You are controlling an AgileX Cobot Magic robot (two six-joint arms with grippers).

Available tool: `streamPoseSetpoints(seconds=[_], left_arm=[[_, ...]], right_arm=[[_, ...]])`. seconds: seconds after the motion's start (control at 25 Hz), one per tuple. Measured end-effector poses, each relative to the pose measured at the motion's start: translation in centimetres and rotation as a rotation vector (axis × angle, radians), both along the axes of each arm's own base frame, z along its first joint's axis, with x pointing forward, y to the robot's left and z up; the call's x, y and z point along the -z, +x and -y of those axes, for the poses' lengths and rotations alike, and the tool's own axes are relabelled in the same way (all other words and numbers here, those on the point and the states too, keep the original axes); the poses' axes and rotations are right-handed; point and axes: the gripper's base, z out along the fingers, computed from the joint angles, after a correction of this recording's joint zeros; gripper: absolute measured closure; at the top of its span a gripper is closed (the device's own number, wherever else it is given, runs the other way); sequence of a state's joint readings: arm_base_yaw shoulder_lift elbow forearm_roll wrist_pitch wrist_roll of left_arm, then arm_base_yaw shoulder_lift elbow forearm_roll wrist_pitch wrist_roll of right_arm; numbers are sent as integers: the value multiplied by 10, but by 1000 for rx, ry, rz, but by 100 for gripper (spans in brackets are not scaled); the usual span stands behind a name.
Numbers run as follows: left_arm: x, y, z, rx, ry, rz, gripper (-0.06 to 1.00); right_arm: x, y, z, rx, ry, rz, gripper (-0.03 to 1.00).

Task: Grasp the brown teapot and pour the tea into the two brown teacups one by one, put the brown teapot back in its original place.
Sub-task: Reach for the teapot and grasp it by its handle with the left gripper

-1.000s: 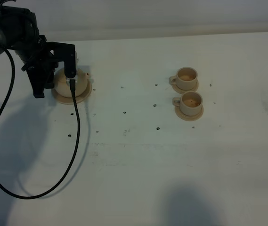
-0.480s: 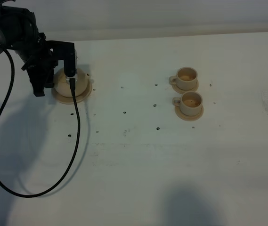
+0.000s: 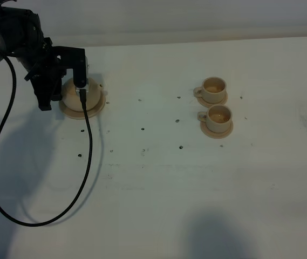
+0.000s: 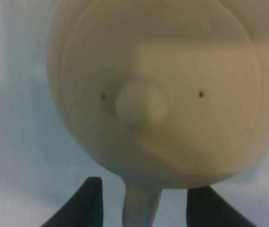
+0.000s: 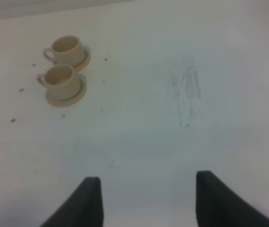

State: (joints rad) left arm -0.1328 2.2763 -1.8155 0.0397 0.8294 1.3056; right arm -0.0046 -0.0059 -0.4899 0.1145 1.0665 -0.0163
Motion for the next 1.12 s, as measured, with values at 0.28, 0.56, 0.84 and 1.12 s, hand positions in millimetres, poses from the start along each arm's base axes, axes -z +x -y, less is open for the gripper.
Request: streamPoseSetpoints(seconds=[0.28,0.56,0.84,1.12], left_arm=[[0,-2,0,-4,-5,-17,53],[0,-2,0,-4,-6,-20,53],[-5,-4,1,-9,-17,-29,53],[-5,-4,2,6,-23,-30,53]], right_arm=[[0,0,0,0,0,0,50],[0,0,0,0,0,0,50],[0,0,0,0,0,0,50],[0,0,0,0,0,0,50]])
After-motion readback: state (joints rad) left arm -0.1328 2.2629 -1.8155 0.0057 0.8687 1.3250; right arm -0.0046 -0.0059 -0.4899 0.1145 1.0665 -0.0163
